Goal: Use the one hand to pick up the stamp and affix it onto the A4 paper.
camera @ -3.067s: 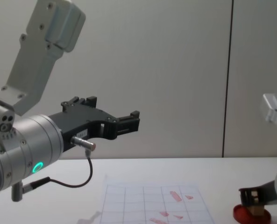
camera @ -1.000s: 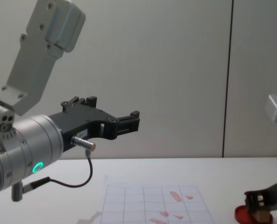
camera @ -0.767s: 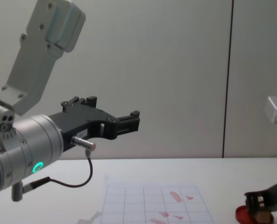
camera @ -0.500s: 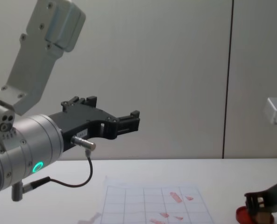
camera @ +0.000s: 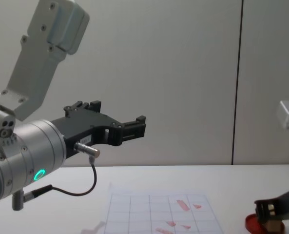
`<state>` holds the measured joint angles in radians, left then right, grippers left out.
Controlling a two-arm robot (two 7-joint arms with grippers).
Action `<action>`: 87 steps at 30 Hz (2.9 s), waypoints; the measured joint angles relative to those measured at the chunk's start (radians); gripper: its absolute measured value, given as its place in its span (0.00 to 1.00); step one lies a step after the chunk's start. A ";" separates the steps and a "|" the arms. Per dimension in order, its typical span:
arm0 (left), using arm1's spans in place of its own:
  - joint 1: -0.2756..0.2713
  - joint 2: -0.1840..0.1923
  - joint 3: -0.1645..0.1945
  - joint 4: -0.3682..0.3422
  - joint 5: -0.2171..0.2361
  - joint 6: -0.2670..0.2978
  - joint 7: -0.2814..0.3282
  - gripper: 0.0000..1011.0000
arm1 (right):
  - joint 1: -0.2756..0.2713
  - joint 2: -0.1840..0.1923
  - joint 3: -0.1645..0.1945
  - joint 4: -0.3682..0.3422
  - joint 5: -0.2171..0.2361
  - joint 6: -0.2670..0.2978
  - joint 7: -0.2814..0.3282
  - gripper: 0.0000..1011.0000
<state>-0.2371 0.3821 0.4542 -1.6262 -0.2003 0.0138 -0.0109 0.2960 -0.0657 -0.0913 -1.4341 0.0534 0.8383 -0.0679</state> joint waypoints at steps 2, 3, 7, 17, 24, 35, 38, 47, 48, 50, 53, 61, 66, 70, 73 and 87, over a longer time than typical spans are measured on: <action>0.000 0.000 0.000 0.000 0.000 0.000 0.000 0.99 | -0.002 0.000 0.000 -0.005 -0.002 -0.012 0.007 0.22; 0.000 0.000 0.000 0.000 0.000 0.000 0.000 0.99 | -0.005 0.001 -0.001 -0.011 -0.004 -0.024 0.015 0.22; 0.000 0.000 0.000 0.000 0.000 0.000 0.000 0.99 | -0.006 0.002 -0.002 -0.023 -0.009 -0.054 0.040 0.22; 0.000 0.000 0.000 0.000 0.000 0.000 0.000 0.99 | 0.046 0.012 -0.002 -0.019 -0.028 -0.079 0.136 0.22; 0.000 0.000 0.000 0.000 0.000 0.000 0.000 0.99 | 0.136 0.011 -0.008 0.043 -0.055 -0.039 0.221 0.22; 0.000 0.000 0.000 0.000 0.000 0.000 0.000 0.99 | 0.278 -0.007 -0.026 0.195 -0.096 0.022 0.289 0.22; 0.000 0.000 0.000 0.000 0.000 0.000 0.000 0.99 | 0.312 -0.014 -0.032 0.244 -0.105 0.014 0.293 0.22; 0.000 0.000 0.000 0.000 0.000 0.000 0.000 0.99 | 0.416 -0.041 -0.048 0.419 -0.117 -0.058 0.266 0.22; 0.000 0.000 0.000 0.000 0.000 0.000 0.000 0.99 | 0.427 -0.044 -0.049 0.439 -0.117 -0.064 0.263 0.22; 0.000 0.000 0.000 0.000 0.000 0.000 0.000 0.99 | 0.451 -0.052 -0.053 0.482 -0.117 -0.081 0.250 0.22; 0.000 0.000 0.000 0.000 0.000 0.000 0.000 0.99 | 0.473 -0.060 -0.058 0.524 -0.116 -0.095 0.240 0.22; 0.000 0.000 0.000 0.000 0.000 0.000 0.000 0.99 | 0.512 -0.085 -0.083 0.614 -0.107 -0.128 0.204 0.22; 0.000 0.000 0.000 0.000 0.000 0.000 0.000 0.99 | 0.513 -0.093 -0.097 0.628 -0.104 -0.140 0.189 0.22; 0.000 0.000 0.000 0.000 0.000 0.000 0.000 0.99 | 0.507 -0.098 -0.106 0.633 -0.101 -0.153 0.174 0.22; 0.000 0.000 0.000 0.000 0.000 0.000 0.000 0.99 | 0.498 -0.102 -0.113 0.636 -0.095 -0.165 0.155 0.22; 0.000 0.000 0.000 0.000 0.000 0.000 0.000 0.99 | 0.455 -0.107 -0.119 0.622 -0.072 -0.196 0.095 0.22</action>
<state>-0.2371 0.3822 0.4542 -1.6262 -0.2004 0.0139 -0.0109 0.7511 -0.1725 -0.2107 -0.8119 -0.0188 0.6422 0.0268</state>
